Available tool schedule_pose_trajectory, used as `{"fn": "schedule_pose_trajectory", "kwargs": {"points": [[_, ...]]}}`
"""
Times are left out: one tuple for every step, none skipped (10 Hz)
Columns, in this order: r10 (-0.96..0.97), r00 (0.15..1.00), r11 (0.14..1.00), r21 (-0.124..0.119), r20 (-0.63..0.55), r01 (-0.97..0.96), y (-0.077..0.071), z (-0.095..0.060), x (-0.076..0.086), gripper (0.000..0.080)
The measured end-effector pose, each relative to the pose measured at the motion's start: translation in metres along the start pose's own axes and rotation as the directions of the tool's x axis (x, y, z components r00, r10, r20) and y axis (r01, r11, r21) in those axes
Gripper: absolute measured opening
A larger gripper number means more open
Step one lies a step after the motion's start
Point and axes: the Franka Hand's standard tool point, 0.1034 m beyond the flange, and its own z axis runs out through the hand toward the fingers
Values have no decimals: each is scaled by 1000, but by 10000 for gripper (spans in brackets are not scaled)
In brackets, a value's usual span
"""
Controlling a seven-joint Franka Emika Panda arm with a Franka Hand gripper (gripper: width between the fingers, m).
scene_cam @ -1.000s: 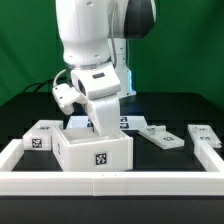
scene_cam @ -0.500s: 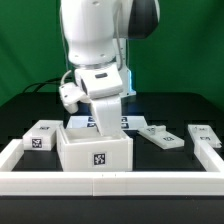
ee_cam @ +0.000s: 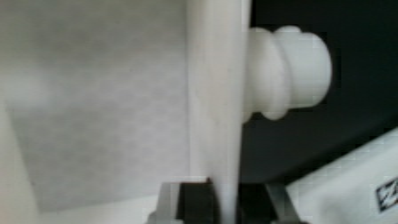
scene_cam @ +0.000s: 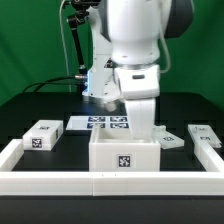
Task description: Assemble cabinet
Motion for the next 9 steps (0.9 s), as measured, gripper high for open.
{"fn": "schedule_pose_trajectory", "kwargs": {"points": [[9, 1000, 1000, -7, -2, -9, 6, -2, 12, 45], [2, 1000, 1000, -15, -3, -2, 7, -3, 13, 45], [3, 1000, 1000, -14, -4, -4, 7, -2, 12, 45], [4, 1000, 1000, -14, -4, -4, 7, -2, 12, 45], [-16, 1000, 1000, -24, -7, 15, 8, -2, 10, 45], [-20, 1000, 999, -39, -11, 20, 10, -1, 10, 45], [-16, 1000, 999, -43, -16, 15, 14, -1, 21, 45], [-23, 999, 999, -47, -23, 22, 21, -2, 33, 44], [-25, 999, 999, -47, -28, 23, 27, -3, 43, 44]]}}
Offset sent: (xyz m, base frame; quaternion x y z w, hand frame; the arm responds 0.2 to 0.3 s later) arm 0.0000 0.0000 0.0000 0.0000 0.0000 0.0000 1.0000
